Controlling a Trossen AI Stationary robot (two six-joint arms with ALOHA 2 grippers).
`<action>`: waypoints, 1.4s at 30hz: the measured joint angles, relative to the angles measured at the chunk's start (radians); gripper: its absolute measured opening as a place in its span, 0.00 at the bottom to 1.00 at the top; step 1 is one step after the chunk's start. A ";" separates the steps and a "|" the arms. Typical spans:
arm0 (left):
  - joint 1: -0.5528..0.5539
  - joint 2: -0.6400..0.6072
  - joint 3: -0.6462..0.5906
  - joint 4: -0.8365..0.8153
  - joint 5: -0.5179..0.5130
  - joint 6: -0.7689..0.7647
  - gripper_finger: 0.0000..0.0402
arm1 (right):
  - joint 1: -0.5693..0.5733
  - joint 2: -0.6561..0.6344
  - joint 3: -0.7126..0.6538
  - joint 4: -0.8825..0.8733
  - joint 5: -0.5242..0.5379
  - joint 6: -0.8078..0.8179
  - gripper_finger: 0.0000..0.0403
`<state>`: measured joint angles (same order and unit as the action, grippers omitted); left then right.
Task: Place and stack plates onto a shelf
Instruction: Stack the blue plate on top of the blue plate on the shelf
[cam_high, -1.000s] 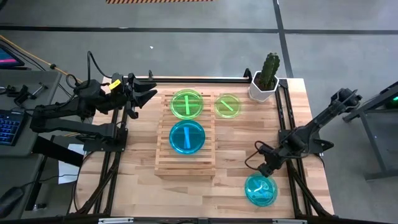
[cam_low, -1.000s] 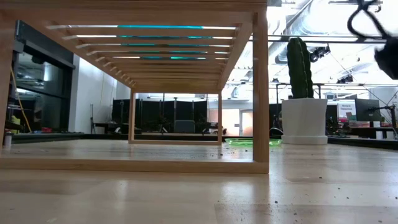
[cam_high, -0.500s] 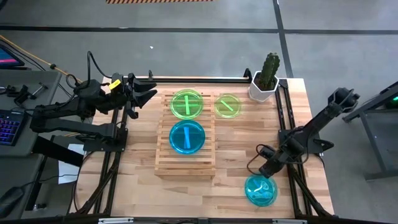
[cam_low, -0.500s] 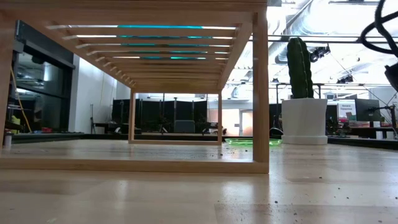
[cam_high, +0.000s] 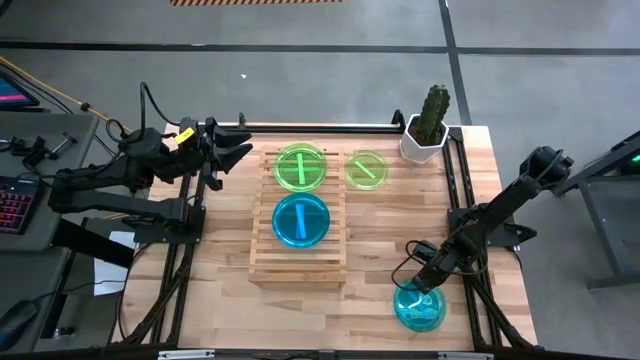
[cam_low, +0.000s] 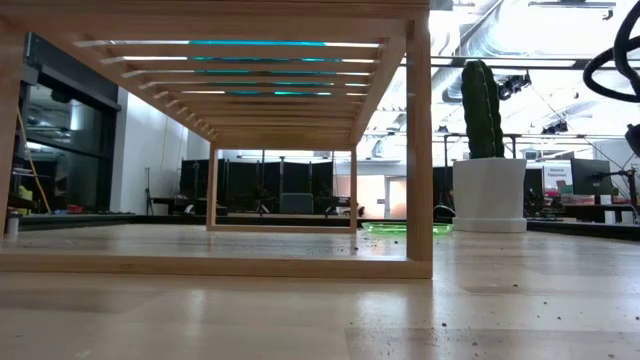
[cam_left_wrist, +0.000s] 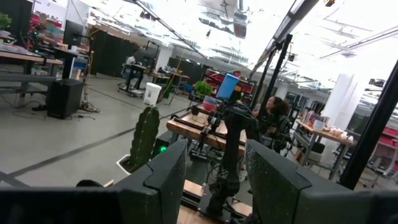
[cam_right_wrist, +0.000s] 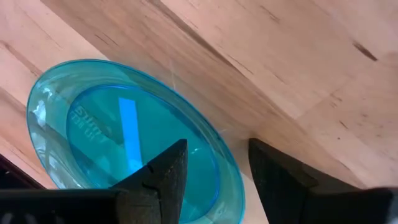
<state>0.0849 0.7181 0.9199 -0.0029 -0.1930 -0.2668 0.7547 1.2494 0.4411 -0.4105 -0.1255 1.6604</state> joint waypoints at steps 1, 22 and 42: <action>0.000 0.000 0.000 0.000 0.000 0.000 0.38 | 0.000 0.002 0.000 0.000 -0.001 0.000 0.42; 0.000 0.000 0.000 0.000 0.000 0.009 0.38 | -0.002 -0.051 -0.008 -0.029 -0.046 0.060 0.00; 0.000 0.000 0.000 0.000 -0.001 0.009 0.38 | -0.002 -0.467 -0.007 -0.008 0.099 -0.039 0.00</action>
<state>0.0849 0.7181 0.9199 -0.0029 -0.1936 -0.2581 0.7528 0.7827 0.4343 -0.4182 -0.0269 1.6210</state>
